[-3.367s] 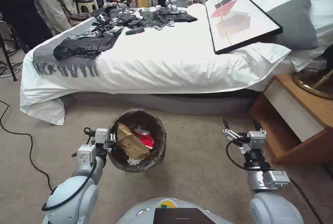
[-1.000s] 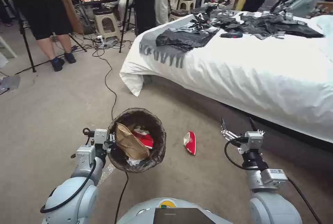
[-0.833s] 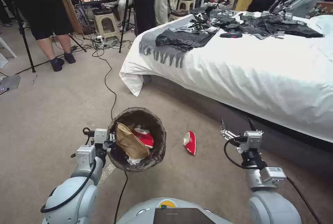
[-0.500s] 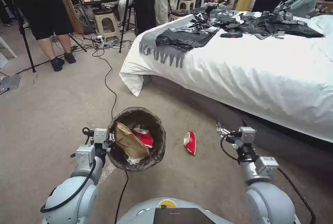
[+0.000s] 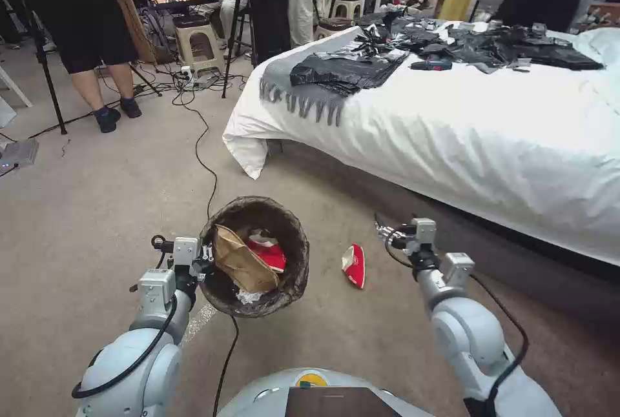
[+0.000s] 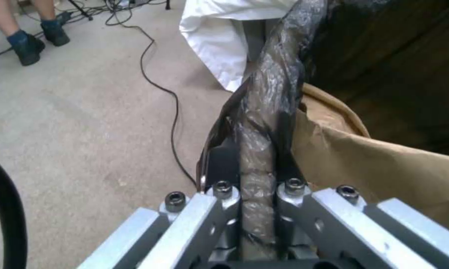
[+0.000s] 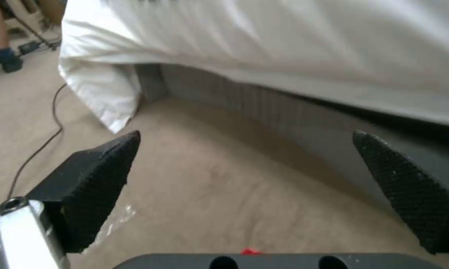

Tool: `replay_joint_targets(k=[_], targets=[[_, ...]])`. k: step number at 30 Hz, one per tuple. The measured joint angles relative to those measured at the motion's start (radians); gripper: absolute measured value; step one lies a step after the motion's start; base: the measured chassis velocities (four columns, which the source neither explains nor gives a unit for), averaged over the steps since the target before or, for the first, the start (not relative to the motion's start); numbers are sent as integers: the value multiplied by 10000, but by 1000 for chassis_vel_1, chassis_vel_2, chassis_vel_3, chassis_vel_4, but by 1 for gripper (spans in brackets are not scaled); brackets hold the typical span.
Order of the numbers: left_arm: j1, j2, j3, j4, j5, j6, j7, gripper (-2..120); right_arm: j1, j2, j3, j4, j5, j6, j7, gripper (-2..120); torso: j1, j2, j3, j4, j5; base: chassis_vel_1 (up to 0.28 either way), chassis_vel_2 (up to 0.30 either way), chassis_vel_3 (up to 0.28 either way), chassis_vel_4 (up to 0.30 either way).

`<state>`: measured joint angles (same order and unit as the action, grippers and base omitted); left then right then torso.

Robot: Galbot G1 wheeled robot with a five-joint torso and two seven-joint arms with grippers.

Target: Pick up the trash bin, then pick up the garbage from the floor and place it into the trash bin.

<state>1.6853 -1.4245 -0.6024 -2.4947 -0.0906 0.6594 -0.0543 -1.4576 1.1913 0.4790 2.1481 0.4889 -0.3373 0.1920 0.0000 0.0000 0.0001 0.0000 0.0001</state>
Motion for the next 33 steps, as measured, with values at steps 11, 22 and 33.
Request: replay_joint_targets(k=[11,22,33], targets=[[9,22,-94,-57,-32,0,-6,2,1739,-546,-1492,-2177,1086,-563,514,100,0,0,0,0,1,0,0,0,0],[1,76,-134,-58,-61,0,-6,2,2791,-185,-2549,-3919,1428,-666,692,100,0,0,0,-1,-2,0,0,0,0],[25,87,-115,-58,-67,2,-4,2,3548,297,-3129,-5674,1340,-545,729,100,0,0,0,0,-1,0,0,0,0]])
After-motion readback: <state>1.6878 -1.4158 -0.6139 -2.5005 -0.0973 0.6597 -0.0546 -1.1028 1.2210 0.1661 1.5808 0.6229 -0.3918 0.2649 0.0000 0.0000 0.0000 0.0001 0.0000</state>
